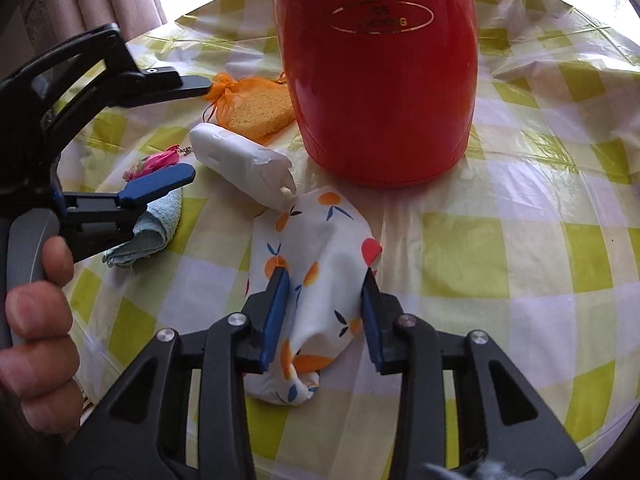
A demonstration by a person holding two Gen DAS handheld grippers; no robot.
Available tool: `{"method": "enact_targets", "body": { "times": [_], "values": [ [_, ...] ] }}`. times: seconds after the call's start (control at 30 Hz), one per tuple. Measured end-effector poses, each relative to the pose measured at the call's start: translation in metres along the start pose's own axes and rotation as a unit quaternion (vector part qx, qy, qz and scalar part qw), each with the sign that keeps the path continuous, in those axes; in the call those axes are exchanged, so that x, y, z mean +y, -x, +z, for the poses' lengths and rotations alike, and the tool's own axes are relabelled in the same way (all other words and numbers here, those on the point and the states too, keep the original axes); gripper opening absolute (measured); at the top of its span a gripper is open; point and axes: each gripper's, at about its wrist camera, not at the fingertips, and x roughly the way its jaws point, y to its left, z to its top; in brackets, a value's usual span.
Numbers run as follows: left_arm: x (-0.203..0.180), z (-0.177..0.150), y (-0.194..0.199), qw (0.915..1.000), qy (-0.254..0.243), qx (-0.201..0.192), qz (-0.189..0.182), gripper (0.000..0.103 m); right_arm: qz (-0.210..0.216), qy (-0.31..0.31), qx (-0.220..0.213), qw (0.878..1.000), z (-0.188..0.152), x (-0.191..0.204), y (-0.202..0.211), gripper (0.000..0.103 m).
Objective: Organize soft objects
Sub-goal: 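Grasp the orange-dotted white pouch with the right gripper while the left gripper grasps the white roll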
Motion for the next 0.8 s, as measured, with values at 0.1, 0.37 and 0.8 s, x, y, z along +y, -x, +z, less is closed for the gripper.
{"method": "enact_targets", "body": {
  "times": [0.1,0.37,0.8],
  "values": [
    [-0.001,0.007,-0.017,0.9997,0.011,0.006,0.023,0.065,0.002,0.015,-0.009,1.0,-0.002,0.006,0.002,0.026],
    [0.001,0.014,-0.045,0.9978,-0.001,0.017,0.063,0.043,0.025,0.005,-0.014,1.0,-0.004,-0.002,0.002,0.018],
    [0.001,-0.007,-0.006,0.9994,-0.029,0.021,0.001,0.032,0.022,-0.015,-0.023,0.999,-0.019,-0.025,0.032,0.014]
  ]
}}
